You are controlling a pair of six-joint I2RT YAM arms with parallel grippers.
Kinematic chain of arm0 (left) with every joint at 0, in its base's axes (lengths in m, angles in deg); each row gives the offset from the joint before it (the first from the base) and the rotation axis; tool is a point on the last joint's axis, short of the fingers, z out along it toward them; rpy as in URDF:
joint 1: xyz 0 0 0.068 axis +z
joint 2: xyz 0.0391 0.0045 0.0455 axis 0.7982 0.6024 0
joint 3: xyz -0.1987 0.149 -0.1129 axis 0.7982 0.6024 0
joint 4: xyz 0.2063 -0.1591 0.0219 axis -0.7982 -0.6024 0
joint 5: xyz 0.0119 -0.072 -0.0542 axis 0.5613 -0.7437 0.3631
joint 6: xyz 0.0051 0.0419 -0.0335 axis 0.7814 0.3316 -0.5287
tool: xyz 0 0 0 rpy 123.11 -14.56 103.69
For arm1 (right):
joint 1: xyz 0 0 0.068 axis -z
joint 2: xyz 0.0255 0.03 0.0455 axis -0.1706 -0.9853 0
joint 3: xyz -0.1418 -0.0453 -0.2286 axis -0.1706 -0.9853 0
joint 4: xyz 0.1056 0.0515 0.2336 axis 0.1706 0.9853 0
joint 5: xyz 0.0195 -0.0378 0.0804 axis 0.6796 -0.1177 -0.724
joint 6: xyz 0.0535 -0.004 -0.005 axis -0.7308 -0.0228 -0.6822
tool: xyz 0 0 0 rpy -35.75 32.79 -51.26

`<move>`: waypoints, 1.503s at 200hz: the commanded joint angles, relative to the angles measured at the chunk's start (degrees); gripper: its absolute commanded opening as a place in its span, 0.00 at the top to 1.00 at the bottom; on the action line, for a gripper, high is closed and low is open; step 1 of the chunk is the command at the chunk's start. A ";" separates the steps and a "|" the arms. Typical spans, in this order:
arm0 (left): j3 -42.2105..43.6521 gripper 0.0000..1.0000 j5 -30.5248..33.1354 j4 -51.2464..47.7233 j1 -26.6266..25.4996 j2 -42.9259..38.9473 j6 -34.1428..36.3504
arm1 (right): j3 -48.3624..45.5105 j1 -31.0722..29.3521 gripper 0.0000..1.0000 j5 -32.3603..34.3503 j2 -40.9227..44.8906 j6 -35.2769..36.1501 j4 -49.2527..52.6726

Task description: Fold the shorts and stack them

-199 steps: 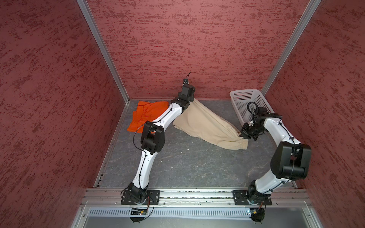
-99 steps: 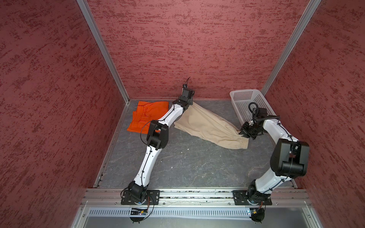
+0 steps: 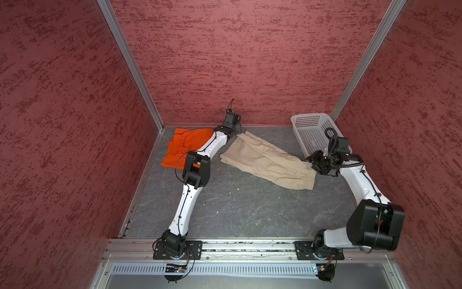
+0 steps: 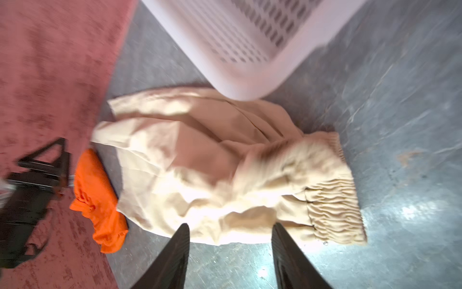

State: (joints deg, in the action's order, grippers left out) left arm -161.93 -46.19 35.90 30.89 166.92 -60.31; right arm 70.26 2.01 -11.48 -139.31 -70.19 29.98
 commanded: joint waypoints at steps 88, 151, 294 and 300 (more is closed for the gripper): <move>35.65 0.75 -14.19 1.17 0.45 -18.66 -12.19 | -11.75 -16.20 0.75 5.67 5.93 -5.39 -12.23; 41.81 0.97 -11.00 -3.24 0.57 -17.72 -14.21 | -14.79 -21.12 0.82 3.94 -2.80 -3.82 -20.96; 59.45 0.77 -13.33 -2.19 -2.14 -38.98 -16.52 | -15.05 -20.77 0.73 3.98 -3.24 -1.51 -22.20; 58.75 0.80 -13.52 -2.75 -2.42 -37.74 -16.60 | -15.68 -20.80 0.74 3.96 -3.65 -1.78 -23.42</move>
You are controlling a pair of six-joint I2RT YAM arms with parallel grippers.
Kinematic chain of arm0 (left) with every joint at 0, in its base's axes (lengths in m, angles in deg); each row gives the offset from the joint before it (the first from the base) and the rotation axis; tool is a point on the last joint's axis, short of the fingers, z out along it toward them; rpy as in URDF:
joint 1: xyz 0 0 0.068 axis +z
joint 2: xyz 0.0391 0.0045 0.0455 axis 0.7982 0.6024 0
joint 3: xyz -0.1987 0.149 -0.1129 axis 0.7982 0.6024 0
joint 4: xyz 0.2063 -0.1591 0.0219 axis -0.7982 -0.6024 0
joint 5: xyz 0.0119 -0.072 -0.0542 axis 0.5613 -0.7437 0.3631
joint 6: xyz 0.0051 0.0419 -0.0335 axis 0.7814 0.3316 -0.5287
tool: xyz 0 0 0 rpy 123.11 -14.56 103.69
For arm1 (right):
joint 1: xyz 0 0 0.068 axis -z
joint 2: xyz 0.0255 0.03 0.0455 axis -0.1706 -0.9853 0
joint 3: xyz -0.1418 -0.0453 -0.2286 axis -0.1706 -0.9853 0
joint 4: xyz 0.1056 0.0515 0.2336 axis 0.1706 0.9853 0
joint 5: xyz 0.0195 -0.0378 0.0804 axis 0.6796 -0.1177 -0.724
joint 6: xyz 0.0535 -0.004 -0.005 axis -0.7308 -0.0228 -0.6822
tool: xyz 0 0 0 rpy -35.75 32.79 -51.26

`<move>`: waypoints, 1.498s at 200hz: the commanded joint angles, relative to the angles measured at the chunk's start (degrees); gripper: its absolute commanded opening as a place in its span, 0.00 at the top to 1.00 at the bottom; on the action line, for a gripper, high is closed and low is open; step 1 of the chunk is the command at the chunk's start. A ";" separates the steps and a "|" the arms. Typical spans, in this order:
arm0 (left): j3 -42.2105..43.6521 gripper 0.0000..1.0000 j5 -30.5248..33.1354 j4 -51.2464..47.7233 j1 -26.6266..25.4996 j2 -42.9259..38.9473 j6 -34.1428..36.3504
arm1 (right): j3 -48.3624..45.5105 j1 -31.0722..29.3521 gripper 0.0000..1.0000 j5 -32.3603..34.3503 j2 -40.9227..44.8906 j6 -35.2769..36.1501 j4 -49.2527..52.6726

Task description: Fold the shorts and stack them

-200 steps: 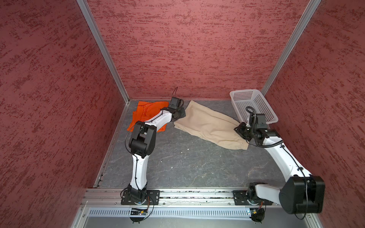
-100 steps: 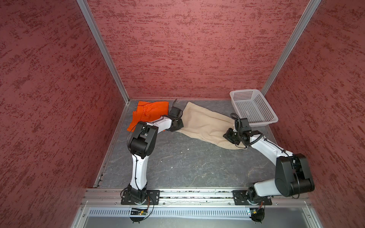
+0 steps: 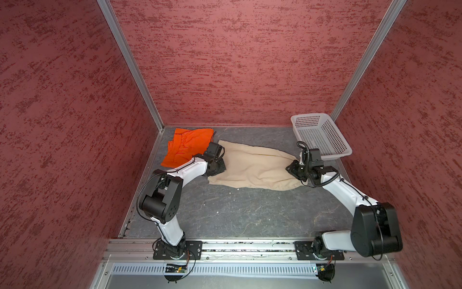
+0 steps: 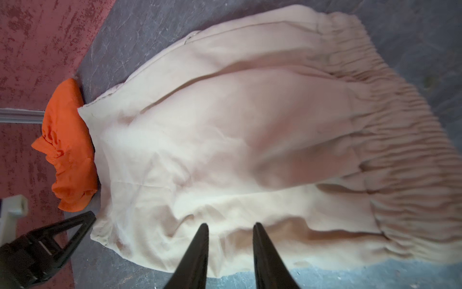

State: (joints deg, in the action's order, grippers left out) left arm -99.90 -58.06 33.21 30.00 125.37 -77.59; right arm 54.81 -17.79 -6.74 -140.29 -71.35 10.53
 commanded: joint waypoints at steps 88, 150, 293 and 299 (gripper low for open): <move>8.57 1.00 4.22 -2.77 -1.34 2.23 0.84 | -15.78 -2.64 0.85 -3.35 -6.04 -5.28 -10.59; 11.49 0.85 6.44 -6.10 -0.42 -7.05 2.95 | -14.92 -3.37 0.59 -1.56 12.79 -6.41 -1.74; -18.01 0.74 -11.25 3.56 -16.28 17.52 20.12 | -17.88 27.33 0.33 -29.96 -1.58 1.57 -19.94; -18.34 0.74 -11.12 3.37 -16.33 18.16 20.02 | -18.53 27.17 0.36 -31.13 -1.92 0.96 -21.34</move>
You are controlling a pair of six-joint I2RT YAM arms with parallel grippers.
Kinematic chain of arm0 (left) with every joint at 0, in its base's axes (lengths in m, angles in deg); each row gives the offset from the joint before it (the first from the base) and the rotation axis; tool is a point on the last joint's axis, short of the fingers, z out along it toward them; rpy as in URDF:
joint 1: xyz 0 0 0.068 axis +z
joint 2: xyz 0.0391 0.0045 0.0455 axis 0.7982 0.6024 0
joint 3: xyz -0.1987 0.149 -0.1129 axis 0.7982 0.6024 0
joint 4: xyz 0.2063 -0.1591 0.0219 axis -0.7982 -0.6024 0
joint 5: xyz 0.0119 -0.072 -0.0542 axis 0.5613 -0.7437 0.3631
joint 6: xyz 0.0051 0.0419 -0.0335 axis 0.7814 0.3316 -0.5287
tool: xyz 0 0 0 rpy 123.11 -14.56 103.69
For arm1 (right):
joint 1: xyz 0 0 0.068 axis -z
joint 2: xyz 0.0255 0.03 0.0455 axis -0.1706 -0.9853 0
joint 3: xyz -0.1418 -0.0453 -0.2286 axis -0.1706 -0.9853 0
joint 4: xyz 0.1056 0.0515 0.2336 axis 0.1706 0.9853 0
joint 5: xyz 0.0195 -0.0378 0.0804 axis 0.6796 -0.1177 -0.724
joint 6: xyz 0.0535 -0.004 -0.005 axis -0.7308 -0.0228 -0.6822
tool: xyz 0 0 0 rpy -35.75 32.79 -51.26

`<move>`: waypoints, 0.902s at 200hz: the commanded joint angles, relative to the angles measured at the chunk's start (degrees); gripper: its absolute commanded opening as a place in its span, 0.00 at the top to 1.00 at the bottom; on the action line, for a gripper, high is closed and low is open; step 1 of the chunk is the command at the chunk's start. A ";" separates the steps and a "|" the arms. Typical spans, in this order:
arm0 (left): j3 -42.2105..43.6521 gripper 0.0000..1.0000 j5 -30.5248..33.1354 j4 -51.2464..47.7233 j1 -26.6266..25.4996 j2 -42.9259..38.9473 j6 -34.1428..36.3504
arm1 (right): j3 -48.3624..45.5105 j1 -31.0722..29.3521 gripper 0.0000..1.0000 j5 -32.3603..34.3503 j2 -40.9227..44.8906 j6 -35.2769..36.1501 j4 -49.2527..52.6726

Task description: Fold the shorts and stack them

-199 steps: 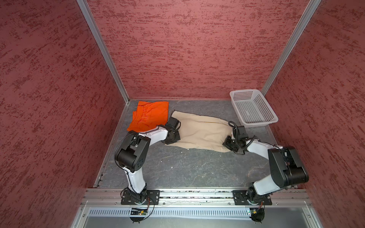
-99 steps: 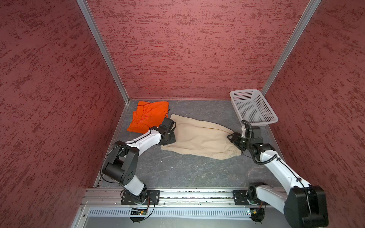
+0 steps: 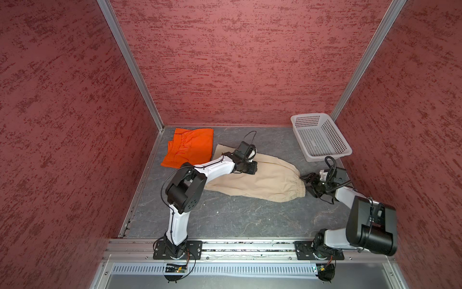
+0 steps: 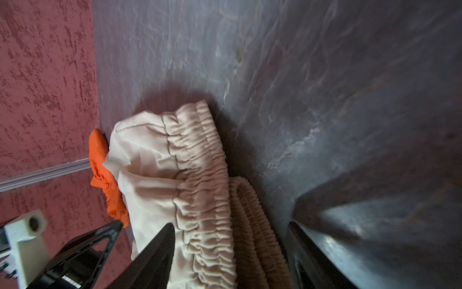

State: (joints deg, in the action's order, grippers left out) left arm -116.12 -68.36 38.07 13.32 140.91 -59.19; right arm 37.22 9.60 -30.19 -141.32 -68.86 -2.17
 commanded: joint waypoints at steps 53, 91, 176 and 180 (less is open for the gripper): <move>-4.40 0.74 -2.96 0.26 0.55 2.11 4.41 | -3.41 -6.50 0.77 -9.30 1.49 -3.79 -14.05; -8.51 0.61 -11.04 3.17 0.21 1.92 6.80 | -2.81 -11.80 0.86 -4.16 10.47 -4.61 -8.81; -6.64 0.31 -16.44 6.13 -7.11 1.63 24.80 | -4.93 -15.45 0.85 -1.02 16.66 -10.48 1.17; -6.85 0.30 -15.93 5.81 -7.42 1.80 25.70 | -5.47 -15.41 0.85 -1.11 16.91 -10.90 1.66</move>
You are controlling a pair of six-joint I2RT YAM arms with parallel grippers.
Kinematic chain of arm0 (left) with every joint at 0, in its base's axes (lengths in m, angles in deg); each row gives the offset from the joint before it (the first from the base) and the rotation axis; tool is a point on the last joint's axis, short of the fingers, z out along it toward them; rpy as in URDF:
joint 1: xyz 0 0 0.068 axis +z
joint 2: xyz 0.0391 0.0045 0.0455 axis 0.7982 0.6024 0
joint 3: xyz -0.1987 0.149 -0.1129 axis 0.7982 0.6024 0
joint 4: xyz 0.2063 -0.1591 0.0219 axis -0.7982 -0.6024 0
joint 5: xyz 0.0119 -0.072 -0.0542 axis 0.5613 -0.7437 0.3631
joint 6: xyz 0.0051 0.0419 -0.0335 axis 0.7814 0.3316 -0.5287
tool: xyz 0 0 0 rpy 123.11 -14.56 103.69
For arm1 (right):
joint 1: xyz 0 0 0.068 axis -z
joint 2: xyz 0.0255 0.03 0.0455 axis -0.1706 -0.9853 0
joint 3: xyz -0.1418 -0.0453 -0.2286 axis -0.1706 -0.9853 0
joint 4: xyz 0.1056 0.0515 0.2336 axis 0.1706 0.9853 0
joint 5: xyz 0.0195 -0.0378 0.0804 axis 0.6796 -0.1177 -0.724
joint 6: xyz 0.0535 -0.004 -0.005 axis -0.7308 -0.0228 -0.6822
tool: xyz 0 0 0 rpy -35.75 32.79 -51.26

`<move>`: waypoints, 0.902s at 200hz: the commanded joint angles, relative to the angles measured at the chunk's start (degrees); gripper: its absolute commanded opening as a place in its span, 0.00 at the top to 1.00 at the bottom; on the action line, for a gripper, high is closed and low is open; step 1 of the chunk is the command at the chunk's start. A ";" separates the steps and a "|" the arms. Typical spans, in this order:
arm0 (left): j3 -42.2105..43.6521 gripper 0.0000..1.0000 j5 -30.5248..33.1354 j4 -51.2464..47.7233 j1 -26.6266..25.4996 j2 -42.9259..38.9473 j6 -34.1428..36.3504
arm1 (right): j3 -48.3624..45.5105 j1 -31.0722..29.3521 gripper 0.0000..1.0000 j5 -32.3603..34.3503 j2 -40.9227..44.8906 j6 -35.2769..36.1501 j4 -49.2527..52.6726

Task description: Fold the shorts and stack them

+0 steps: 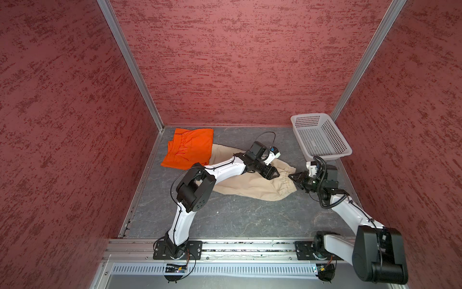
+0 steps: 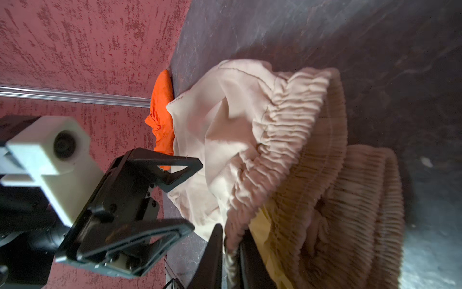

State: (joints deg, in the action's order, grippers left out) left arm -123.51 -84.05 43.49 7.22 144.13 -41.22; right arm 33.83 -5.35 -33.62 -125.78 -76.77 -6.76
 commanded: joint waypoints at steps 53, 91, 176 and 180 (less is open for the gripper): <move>-1.57 0.18 1.39 -3.24 -4.20 0.17 18.25 | -3.63 -0.34 0.64 7.74 3.16 -0.32 16.75; -3.53 0.13 3.50 -7.95 -6.66 0.90 29.19 | 4.70 5.04 0.38 13.20 5.61 6.90 28.20; -3.96 0.11 12.35 -7.36 -11.66 6.71 38.48 | 5.84 8.89 0.33 10.67 -1.09 9.48 23.37; -3.75 0.11 12.76 -7.06 -11.74 7.06 38.56 | 5.68 8.90 0.33 10.69 -1.62 9.56 22.90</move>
State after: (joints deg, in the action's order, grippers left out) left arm -127.81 -75.81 35.18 -4.25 148.30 -5.62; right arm 40.65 3.19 -22.45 -125.30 -68.44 18.83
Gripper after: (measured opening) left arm 0.900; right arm 0.672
